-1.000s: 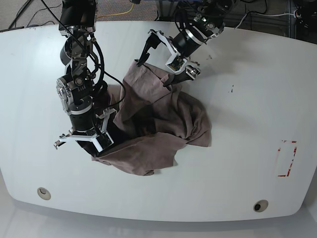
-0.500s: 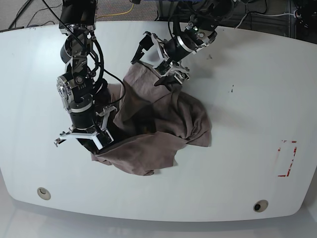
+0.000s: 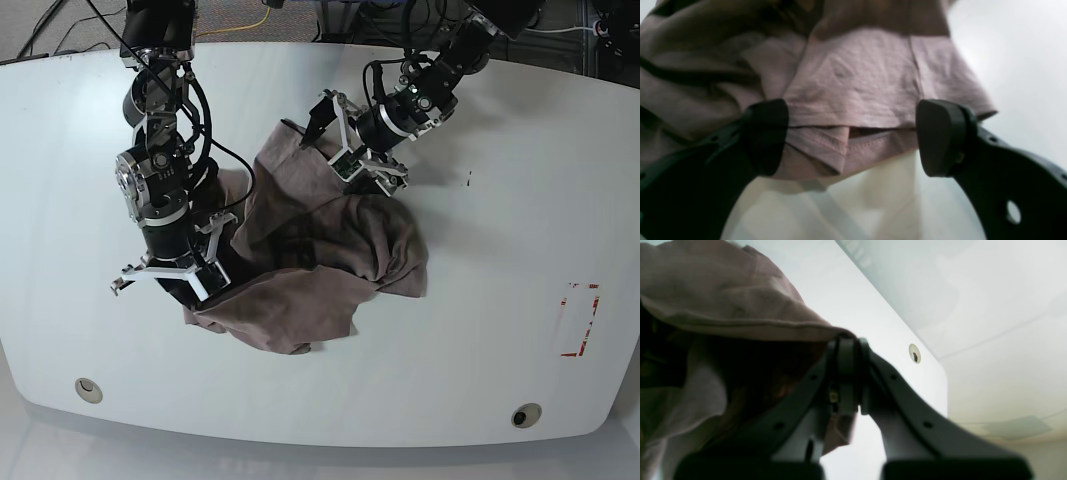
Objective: Layout the t-shirt on the table in an organized manner, then fold the t-shirt properly
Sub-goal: 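Grasp a shirt edge with the left gripper and lift it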
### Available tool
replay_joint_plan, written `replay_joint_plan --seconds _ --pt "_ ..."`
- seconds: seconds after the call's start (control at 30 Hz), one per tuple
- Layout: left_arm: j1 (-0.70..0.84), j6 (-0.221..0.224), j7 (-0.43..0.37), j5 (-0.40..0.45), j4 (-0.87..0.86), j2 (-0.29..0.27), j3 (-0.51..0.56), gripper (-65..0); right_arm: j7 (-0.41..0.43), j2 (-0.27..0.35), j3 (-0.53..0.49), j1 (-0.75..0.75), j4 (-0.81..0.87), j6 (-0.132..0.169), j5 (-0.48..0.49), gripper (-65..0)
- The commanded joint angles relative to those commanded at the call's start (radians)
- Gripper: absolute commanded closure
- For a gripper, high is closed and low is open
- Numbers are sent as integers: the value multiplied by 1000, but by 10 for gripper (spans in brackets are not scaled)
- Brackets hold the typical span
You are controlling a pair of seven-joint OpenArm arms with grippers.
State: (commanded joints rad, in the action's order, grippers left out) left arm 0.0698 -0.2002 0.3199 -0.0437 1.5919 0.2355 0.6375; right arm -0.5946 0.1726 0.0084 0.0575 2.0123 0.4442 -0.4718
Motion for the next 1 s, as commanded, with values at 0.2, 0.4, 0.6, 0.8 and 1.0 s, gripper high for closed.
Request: replay_joint_plan --seconds 0.2,0.4,0.6,0.8,1.0 --pt "-46 0 68 0 -25 23 52 -572 0 0 0 0 0 0 0 -5" --pt "-57 0 84 -2 -41 84 41 -525 0 0 -2 2 0 0 0 -5" --pt "-54 -18 83 -5 -72 140 -46 -524 0 0 -2 2 0 0 0 -5" --pt "-46 -120 80 -6 -87 155 -170 -524 0 0 -2 2 0 0 0 -5" --pt "17 -265 80 -18 -3 107 -334 -524 0 -2 -3 2 0 0 0 -5"
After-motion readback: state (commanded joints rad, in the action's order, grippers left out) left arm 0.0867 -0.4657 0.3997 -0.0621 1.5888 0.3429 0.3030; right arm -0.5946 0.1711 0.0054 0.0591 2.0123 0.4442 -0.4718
